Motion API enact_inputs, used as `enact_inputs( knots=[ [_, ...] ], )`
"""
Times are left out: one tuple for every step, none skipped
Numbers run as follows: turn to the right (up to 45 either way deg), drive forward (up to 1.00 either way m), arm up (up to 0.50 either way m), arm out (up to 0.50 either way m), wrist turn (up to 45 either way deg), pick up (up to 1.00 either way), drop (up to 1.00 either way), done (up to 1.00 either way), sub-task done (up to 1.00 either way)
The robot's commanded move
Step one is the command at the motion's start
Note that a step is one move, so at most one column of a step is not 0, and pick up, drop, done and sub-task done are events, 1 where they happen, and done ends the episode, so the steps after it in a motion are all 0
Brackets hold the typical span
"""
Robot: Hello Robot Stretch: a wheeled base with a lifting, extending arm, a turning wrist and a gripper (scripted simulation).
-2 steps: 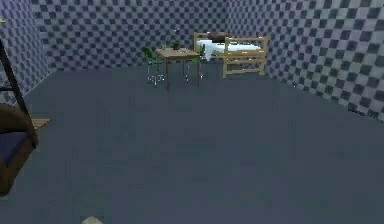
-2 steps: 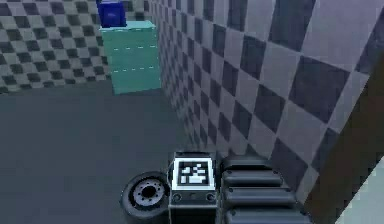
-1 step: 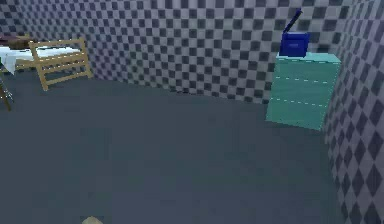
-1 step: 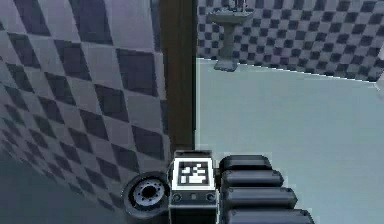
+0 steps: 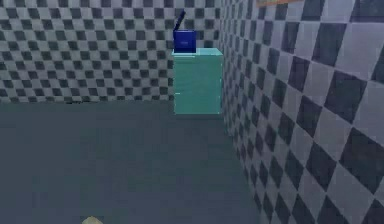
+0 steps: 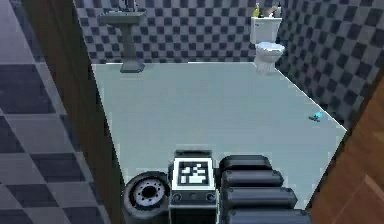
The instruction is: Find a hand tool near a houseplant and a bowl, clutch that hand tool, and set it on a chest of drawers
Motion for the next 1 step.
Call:
enact_inputs(
  knots=[
    [0.0, 1.00, 0.00, 0.00, 0.0, 0.00, 0.00, 0.00, 0.00]
  ],
)
